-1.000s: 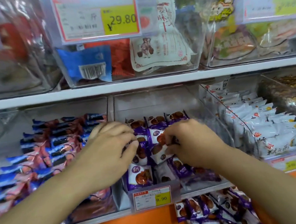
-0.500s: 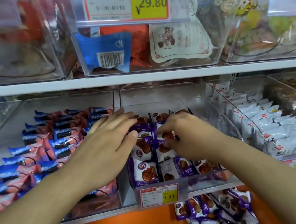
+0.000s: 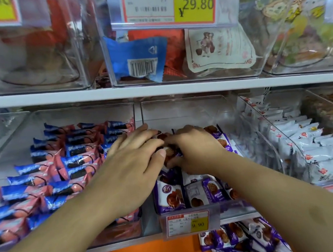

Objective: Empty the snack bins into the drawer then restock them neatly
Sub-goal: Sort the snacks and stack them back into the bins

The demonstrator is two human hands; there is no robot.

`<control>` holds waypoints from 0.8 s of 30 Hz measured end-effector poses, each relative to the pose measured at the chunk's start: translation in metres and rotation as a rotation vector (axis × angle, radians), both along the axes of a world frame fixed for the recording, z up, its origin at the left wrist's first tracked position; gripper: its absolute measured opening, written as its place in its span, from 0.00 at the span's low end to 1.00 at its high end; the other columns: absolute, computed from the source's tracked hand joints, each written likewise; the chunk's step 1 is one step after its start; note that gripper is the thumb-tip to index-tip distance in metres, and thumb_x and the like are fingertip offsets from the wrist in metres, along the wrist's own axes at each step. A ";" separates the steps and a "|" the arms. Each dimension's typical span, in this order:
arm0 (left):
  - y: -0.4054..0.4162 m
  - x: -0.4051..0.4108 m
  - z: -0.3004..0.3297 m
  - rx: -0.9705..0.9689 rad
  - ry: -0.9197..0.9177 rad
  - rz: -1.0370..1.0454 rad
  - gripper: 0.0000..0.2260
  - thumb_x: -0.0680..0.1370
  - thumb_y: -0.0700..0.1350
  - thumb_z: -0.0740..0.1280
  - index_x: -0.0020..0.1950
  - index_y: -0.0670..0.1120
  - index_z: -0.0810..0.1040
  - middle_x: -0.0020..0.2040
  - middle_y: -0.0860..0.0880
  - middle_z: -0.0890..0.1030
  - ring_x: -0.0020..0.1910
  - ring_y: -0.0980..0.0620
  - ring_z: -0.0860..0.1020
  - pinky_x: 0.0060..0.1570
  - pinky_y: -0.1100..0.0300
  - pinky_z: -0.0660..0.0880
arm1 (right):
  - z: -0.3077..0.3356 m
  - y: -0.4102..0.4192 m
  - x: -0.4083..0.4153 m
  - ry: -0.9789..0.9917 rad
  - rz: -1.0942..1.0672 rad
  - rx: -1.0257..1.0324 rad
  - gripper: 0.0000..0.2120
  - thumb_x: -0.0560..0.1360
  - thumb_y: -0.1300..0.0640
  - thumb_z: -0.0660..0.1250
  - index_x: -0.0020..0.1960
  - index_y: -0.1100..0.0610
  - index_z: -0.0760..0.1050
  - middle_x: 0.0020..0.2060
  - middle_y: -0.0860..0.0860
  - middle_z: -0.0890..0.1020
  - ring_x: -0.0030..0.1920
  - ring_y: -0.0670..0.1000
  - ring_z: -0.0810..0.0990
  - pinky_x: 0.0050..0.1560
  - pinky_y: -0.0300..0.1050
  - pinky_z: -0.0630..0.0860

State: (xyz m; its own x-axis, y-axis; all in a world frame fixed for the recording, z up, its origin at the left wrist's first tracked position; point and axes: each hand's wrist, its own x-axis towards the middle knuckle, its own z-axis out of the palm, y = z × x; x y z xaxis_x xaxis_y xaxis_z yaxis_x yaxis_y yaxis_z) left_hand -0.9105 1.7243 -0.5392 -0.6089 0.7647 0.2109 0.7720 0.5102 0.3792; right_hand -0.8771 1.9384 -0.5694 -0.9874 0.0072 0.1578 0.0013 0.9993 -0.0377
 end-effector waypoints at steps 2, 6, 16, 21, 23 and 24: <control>0.000 0.001 0.000 -0.001 0.000 0.005 0.22 0.86 0.59 0.46 0.76 0.60 0.69 0.78 0.64 0.61 0.79 0.66 0.48 0.81 0.56 0.43 | -0.005 -0.001 -0.003 0.066 -0.083 0.057 0.24 0.76 0.34 0.68 0.64 0.48 0.79 0.54 0.52 0.82 0.59 0.58 0.77 0.59 0.53 0.76; 0.001 0.001 0.000 0.000 0.003 0.007 0.22 0.86 0.60 0.45 0.74 0.60 0.71 0.78 0.64 0.61 0.79 0.65 0.48 0.81 0.56 0.43 | -0.011 -0.001 -0.007 0.050 -0.171 0.134 0.30 0.76 0.30 0.64 0.64 0.52 0.80 0.59 0.55 0.80 0.65 0.60 0.72 0.64 0.55 0.72; 0.001 -0.002 -0.005 0.000 0.030 0.002 0.26 0.83 0.62 0.42 0.72 0.60 0.72 0.77 0.64 0.62 0.79 0.65 0.51 0.81 0.55 0.46 | 0.027 -0.017 0.039 -0.497 0.086 -0.518 0.24 0.73 0.48 0.79 0.68 0.44 0.78 0.60 0.40 0.83 0.60 0.40 0.80 0.63 0.41 0.78; 0.002 -0.002 -0.006 -0.001 0.029 0.010 0.26 0.83 0.63 0.42 0.73 0.59 0.71 0.77 0.64 0.62 0.79 0.65 0.50 0.81 0.55 0.45 | 0.015 -0.022 0.042 -0.285 -0.013 -0.552 0.21 0.68 0.53 0.84 0.55 0.45 0.77 0.50 0.43 0.83 0.51 0.43 0.81 0.53 0.46 0.82; 0.003 -0.001 -0.006 -0.007 0.030 0.010 0.26 0.83 0.62 0.42 0.73 0.59 0.71 0.77 0.64 0.62 0.79 0.65 0.50 0.81 0.54 0.45 | 0.013 -0.012 0.033 -0.182 -0.027 -0.519 0.18 0.69 0.53 0.83 0.51 0.45 0.76 0.47 0.43 0.82 0.50 0.45 0.81 0.51 0.49 0.82; 0.003 -0.001 -0.005 -0.009 0.030 0.009 0.26 0.83 0.62 0.42 0.73 0.59 0.71 0.77 0.64 0.62 0.79 0.65 0.50 0.81 0.54 0.46 | 0.010 -0.009 0.028 -0.151 -0.015 -0.467 0.17 0.71 0.52 0.82 0.51 0.45 0.76 0.49 0.43 0.82 0.52 0.47 0.80 0.52 0.51 0.82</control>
State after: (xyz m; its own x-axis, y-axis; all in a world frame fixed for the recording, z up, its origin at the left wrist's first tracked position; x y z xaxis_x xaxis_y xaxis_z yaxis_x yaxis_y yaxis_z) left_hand -0.9116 1.7277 -0.5444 -0.6094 0.7609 0.2228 0.7783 0.5206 0.3511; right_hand -0.8488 1.9291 -0.5598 -0.9983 0.0573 -0.0105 0.0554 0.8755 -0.4801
